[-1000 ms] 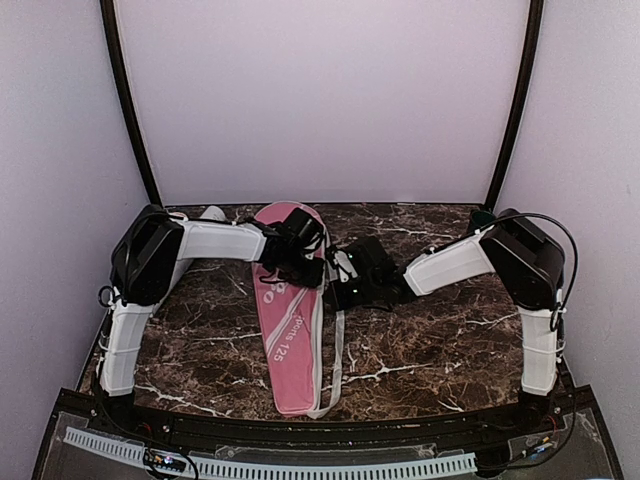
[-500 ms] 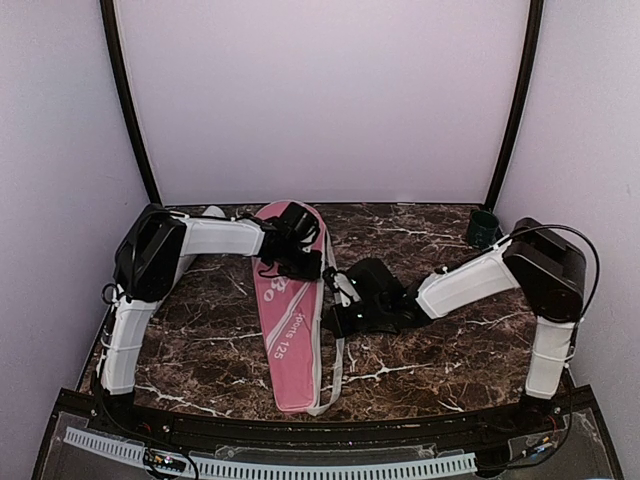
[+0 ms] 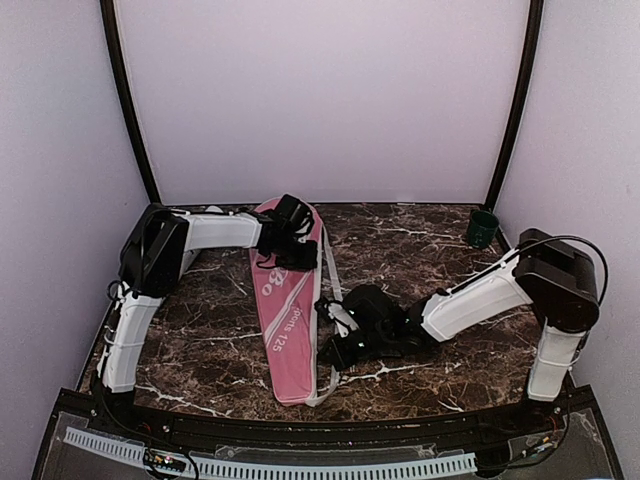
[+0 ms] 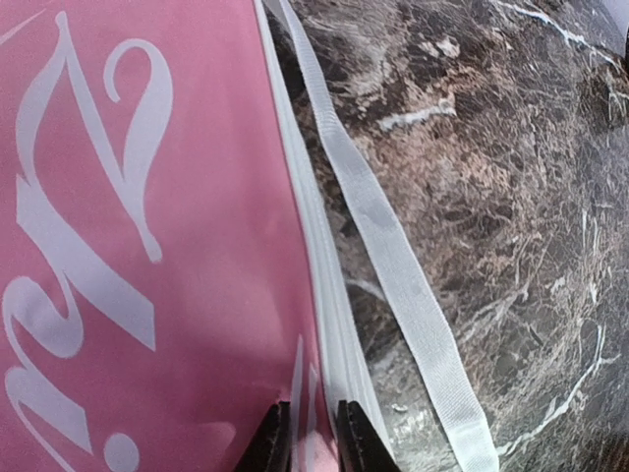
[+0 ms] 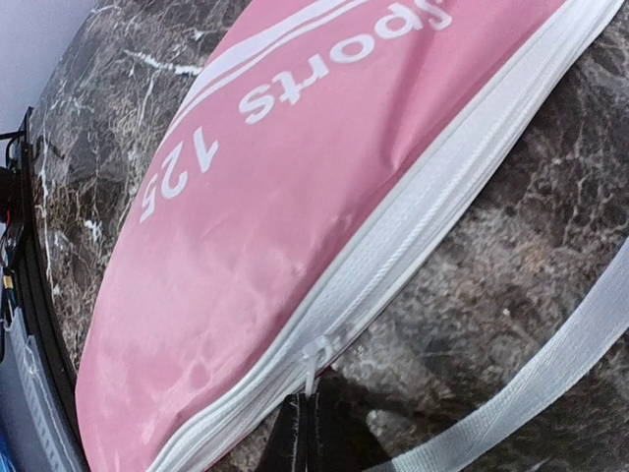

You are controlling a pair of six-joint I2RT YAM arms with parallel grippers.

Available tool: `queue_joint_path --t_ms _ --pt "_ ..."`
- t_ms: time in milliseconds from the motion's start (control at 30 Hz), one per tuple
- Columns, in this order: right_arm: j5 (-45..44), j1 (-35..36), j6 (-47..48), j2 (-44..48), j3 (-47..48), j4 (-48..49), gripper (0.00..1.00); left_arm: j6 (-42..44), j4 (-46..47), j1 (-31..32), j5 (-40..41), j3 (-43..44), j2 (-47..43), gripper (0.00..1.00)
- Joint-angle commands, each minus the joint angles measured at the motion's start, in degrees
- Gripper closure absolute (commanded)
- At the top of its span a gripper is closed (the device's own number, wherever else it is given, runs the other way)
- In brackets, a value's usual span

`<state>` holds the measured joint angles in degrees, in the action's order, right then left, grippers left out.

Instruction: Pack up the badminton gear

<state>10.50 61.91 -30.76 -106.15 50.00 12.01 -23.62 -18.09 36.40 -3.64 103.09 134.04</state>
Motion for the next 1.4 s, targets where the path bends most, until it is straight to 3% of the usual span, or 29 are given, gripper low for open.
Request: queue_joint_path --t_ms 0,200,367,667,800,1033,1367 --pt "3.99 2.22 -1.53 3.18 -2.72 -2.0 1.0 -0.03 -4.66 -4.26 1.44 1.88 4.45 0.82" --pt "0.46 1.68 -0.05 4.88 -1.52 -5.51 1.0 0.88 -4.9 -5.09 0.19 4.62 4.45 0.81" --pt "0.06 -0.2 -0.2 0.84 2.8 -4.12 1.0 2.01 -6.84 -2.14 6.44 1.15 -4.39 0.66" --pt "0.07 -3.23 -0.89 -2.23 5.62 -2.22 1.0 -4.62 1.41 -1.5 8.0 -33.18 -32.91 0.48" --pt "0.76 -3.98 -0.3 -2.92 7.26 -2.68 1.0 -6.67 1.61 4.2 7.07 -42.2 -39.81 0.46" --pt "1.44 -4.12 0.08 -3.65 7.88 -2.58 1.0 -12.9 2.64 13.1 5.1 -48.1 -42.64 0.51" --pt "2.71 -3.91 -0.35 -2.55 6.86 -2.3 1.0 -17.47 7.12 15.45 4.29 -46.99 -33.09 0.68"
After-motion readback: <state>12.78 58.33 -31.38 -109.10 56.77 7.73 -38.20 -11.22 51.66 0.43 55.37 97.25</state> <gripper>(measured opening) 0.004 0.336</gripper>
